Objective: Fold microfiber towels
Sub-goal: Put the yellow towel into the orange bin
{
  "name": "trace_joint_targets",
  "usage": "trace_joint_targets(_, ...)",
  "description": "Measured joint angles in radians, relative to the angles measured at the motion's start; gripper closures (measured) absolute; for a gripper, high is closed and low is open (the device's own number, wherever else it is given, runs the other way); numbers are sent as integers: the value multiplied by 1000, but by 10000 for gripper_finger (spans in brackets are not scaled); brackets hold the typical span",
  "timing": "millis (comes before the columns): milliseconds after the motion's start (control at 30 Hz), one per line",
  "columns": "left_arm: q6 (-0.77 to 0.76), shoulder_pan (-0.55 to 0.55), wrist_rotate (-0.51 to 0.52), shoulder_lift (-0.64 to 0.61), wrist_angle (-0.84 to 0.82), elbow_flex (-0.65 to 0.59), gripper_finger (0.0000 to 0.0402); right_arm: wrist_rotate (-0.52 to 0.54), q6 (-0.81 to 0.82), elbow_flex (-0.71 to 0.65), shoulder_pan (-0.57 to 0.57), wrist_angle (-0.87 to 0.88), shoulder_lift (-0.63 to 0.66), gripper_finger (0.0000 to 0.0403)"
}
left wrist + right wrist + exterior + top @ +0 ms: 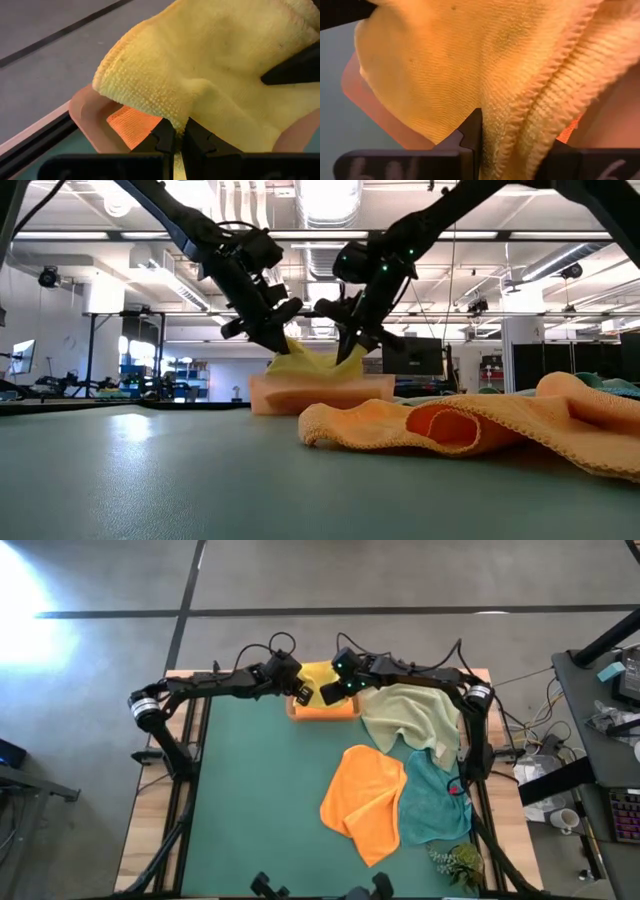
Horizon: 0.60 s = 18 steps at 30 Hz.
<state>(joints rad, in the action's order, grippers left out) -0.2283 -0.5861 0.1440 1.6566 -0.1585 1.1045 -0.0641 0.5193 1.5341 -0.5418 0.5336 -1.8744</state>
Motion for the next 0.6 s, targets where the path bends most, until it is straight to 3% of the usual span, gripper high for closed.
trace_joint_targets(367,2,-14,-4,46,-10,-4,389,4,1,0,-17,1,-1,344)
trace_joint_targets(600,9,-14,-13,61,-8,-4,354,4,1,0,-15,11,-1,344)
